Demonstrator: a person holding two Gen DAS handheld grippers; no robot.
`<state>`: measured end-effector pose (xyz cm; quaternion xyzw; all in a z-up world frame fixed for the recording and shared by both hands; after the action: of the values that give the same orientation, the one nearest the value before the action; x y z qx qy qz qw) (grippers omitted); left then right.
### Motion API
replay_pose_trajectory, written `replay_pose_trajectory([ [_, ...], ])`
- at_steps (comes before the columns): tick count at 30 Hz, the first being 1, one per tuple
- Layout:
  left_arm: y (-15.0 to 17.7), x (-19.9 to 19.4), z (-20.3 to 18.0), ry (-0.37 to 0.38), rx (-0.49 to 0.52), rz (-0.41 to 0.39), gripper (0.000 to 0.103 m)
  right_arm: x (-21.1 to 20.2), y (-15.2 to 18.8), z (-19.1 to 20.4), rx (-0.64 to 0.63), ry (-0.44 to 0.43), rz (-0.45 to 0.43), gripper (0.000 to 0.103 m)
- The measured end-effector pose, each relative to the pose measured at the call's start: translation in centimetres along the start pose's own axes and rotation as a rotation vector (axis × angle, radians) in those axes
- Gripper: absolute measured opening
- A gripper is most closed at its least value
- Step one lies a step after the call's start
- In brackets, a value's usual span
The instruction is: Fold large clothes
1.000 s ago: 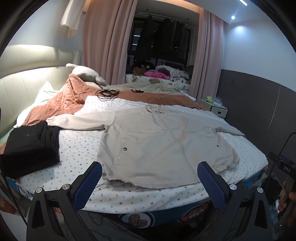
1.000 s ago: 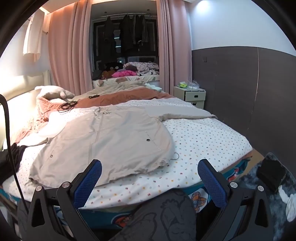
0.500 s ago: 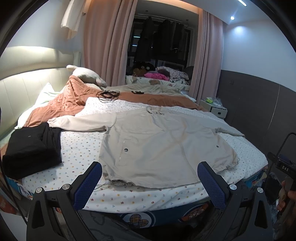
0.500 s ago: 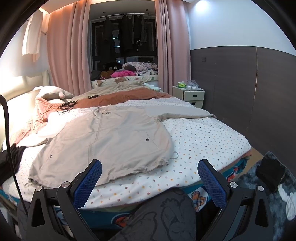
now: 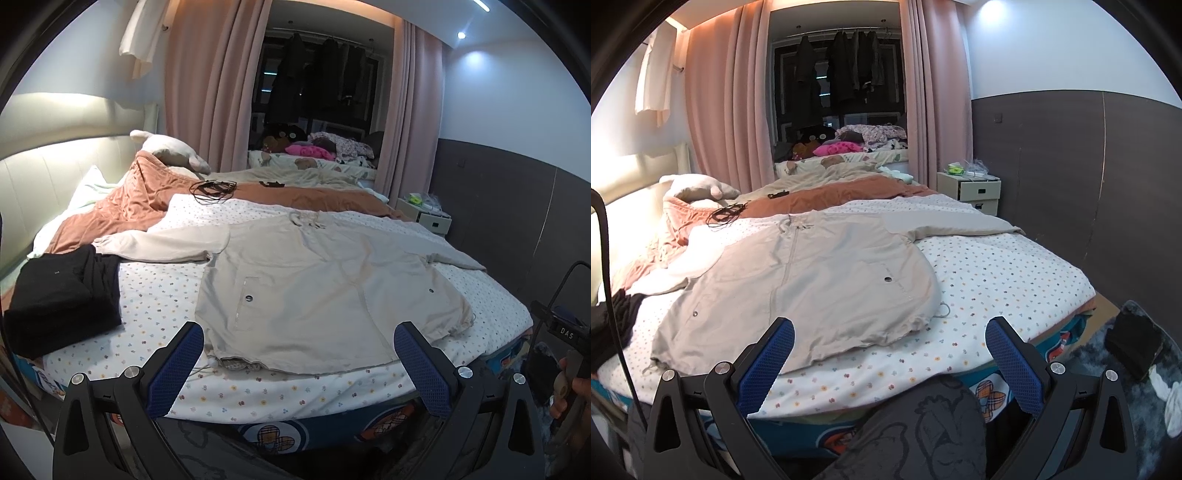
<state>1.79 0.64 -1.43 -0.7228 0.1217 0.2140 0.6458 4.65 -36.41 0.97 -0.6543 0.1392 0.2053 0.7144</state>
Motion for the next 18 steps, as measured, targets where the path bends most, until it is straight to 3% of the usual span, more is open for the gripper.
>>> replay_pose_trajectory([
  [18,0.34,-0.01,-0.42,0.007,-0.003,0.003,0.103,0.08,0.16,0.18,0.003,-0.002,0.001,0.103],
])
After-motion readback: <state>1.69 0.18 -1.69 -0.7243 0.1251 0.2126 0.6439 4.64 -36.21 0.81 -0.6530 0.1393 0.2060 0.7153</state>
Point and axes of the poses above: each gripper's, at about its wrist camera, not at the fingertips, and x roughly the way its jaws point, z to its left, y to its underside, the point moved 6 cm from there along x, roughly the way its jaws point, and after that the axes turned 7 degrees about -y, right-handed, at the moved point
